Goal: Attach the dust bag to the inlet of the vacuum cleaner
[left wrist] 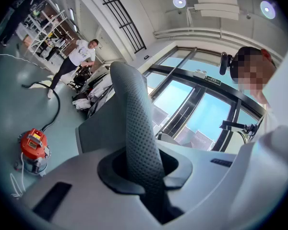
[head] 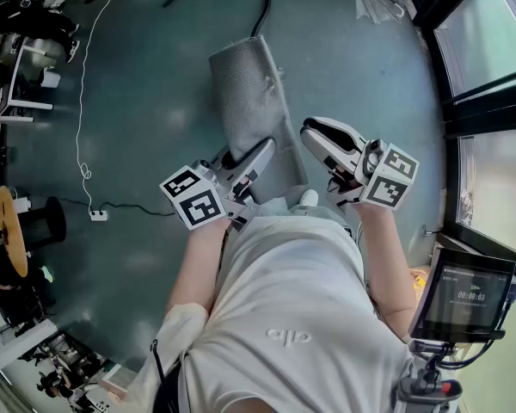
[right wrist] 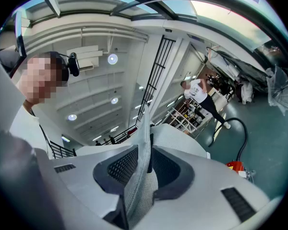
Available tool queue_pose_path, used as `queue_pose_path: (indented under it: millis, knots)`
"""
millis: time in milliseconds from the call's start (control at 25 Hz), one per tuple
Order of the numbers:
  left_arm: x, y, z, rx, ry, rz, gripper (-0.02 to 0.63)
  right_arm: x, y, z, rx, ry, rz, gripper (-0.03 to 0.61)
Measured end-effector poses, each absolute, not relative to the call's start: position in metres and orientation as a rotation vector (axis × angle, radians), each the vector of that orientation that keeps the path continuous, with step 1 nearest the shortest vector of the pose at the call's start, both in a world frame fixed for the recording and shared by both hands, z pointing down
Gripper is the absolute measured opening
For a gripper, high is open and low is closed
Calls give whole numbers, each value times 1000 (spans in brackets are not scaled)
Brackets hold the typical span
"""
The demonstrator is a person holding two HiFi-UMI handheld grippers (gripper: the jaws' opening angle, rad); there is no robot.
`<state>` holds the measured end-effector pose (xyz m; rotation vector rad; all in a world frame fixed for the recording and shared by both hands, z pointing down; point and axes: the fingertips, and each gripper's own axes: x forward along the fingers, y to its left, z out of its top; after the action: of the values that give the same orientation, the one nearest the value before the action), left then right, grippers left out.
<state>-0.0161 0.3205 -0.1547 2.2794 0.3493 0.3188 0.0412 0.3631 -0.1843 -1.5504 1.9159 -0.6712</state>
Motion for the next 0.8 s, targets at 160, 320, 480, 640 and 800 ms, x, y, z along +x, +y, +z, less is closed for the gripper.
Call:
queue_pose_path:
  millis: [160,320,480,640,800]
  knots:
    - [-24,305,-141,2272,342,322,46,32,338,-167,-1537,1957,-737,71]
    - [-21,241,-105,2235,273,275,46,29,254,-124,-1460,2066,-933,122]
    - [-20,203,-85,2238,282,279,46,12,189,-101,-1277,2190,-1113,143]
    - [-28,178,-54,2245,167,314,48,4,157,-71,-1171,2230,-1235,70]
    - [-34,120,11,2115,-98,327,112,0,98,-17,-1029,2334,-1396,40]
